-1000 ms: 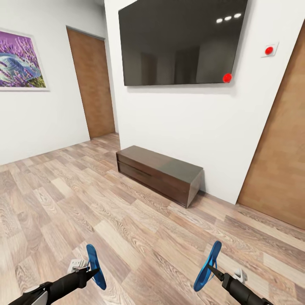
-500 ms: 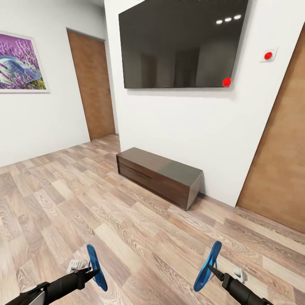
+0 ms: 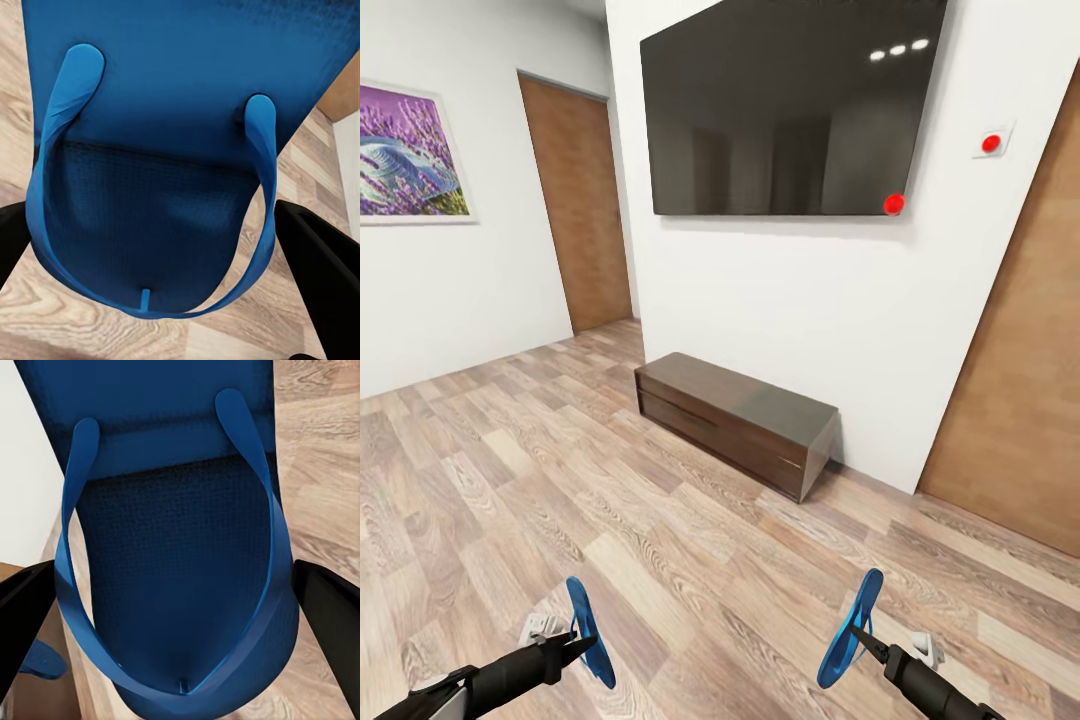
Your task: In the bedroom, move the book from the bed onto either nightstand, and place the two sandals side by side next to the bed.
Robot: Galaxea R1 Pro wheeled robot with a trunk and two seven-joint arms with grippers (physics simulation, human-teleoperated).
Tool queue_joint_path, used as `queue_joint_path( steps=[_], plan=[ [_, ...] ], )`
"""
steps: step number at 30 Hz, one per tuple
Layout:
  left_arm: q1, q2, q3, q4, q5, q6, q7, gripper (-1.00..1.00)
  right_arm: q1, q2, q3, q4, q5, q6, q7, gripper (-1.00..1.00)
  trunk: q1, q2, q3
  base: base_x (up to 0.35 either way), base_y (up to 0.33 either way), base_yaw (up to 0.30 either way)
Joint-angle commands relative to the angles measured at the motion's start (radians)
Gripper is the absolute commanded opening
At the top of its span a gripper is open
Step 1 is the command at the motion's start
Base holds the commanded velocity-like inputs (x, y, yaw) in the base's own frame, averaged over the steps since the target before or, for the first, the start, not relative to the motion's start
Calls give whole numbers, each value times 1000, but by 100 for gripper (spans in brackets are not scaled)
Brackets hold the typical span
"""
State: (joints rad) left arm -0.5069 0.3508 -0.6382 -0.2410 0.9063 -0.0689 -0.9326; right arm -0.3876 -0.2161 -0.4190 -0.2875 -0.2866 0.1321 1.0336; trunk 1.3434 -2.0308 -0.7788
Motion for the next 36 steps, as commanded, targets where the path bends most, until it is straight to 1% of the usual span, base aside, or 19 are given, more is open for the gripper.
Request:
queue_joint_path(
  steps=[1,6,11,18,21,24,31,36],
  plan=[
    [-1,1,-9,0,5,-8,-1,-100,0,0,0,1,-8,11,3,-100,-4,7,2,0,0,0],
    [-1,-1,-10,0,5,-7,-1,-100,0,0,0,1,-8,11,3,-100,-23,42,18,0,0,0],
    [-1,-5,-9,3,5,3,0,-100,0,0,0,1,-8,11,3,-100,-23,42,18,0,0,0],
    [-1,-9,-9,33,5,4,1,-100,0,0,0,1,-8,11,4,-100,-23,42,18,0,0,1],
    [-1,-14,-9,35,5,4,3,-100,0,0,0,1,-8,11,5,-100,-23,42,18,0,0,59],
    [-1,-25,-9,36,5,4,6,-100,0,0,0,1,-8,11,6,-100,-23,42,18,0,0,157],
    [-1,-32,-9,64,5,2,10,-100,0,0,0,0,-8,11,6,-100,-23,42,18,0,0,220],
    [-1,-49,-9,69,5,-2,12,-100,0,1,0,1,-8,11,4,-100,-23,42,18,0,0,280]
  ],
)
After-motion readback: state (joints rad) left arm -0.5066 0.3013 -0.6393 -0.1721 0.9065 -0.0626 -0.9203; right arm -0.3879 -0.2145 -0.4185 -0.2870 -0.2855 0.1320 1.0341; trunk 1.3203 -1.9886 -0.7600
